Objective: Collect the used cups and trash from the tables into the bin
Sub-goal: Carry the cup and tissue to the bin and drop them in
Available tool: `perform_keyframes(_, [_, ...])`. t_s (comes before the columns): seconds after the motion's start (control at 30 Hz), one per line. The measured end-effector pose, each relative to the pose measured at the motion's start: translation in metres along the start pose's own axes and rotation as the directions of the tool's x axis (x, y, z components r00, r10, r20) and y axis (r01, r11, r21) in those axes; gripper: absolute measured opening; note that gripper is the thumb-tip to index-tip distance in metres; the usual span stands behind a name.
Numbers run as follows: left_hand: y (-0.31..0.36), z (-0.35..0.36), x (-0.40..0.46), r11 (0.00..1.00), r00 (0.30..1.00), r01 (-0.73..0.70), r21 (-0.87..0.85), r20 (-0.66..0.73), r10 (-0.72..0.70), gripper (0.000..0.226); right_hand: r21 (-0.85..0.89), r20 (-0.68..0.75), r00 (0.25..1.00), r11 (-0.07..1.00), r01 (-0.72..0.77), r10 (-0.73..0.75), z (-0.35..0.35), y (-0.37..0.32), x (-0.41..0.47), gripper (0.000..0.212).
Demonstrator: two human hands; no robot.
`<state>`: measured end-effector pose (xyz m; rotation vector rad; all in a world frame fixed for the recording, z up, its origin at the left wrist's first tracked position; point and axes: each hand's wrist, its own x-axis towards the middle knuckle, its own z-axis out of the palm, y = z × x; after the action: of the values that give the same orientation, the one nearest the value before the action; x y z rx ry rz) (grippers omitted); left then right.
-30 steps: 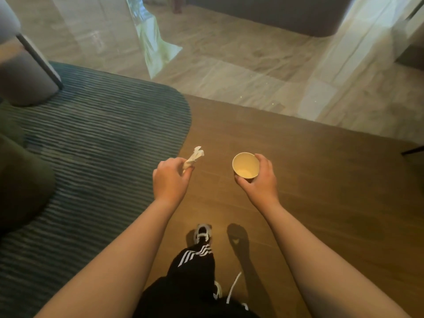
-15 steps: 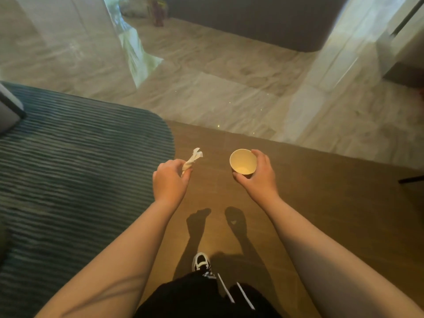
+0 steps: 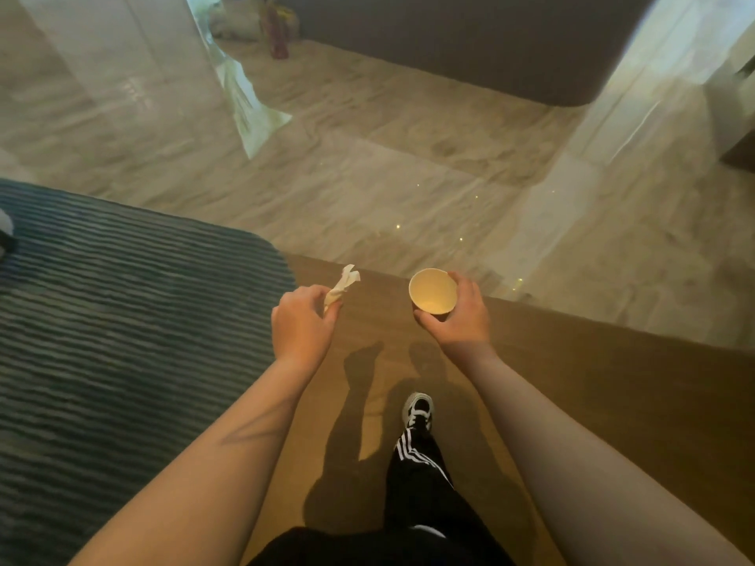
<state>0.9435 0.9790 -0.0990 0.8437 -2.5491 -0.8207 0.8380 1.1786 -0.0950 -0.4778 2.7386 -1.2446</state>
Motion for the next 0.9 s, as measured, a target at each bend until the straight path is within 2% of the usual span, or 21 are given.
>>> perform_keyframes(0.23, [0.047,0.055,0.149,0.997,0.996,0.077,0.017,-0.048,-0.076,0.028,-0.041,0.116,0.989,0.995,0.095,-0.09,-0.011,0.013,0.176,0.074])
perform_keyframes(0.4, [0.064,0.078,0.229,0.991,0.988,0.131,0.004,-0.079,-0.131,0.026,-0.05,0.186,0.978,0.994,0.101,-0.09,0.0,0.009,0.278,0.077])
perform_keyframes(0.67, [0.038,0.098,0.353,0.969,0.952,0.242,-0.046,-0.179,-0.247,0.026,-0.059,0.308,0.936,0.979,0.196,-0.169,0.064,-0.019,0.427,0.08])
perform_keyframes(0.9, [-0.01,0.087,0.497,0.929,0.894,0.366,-0.058,-0.257,-0.368,0.024,-0.031,0.417,0.869,0.952,0.305,-0.264,0.149,-0.09,0.571,0.079])
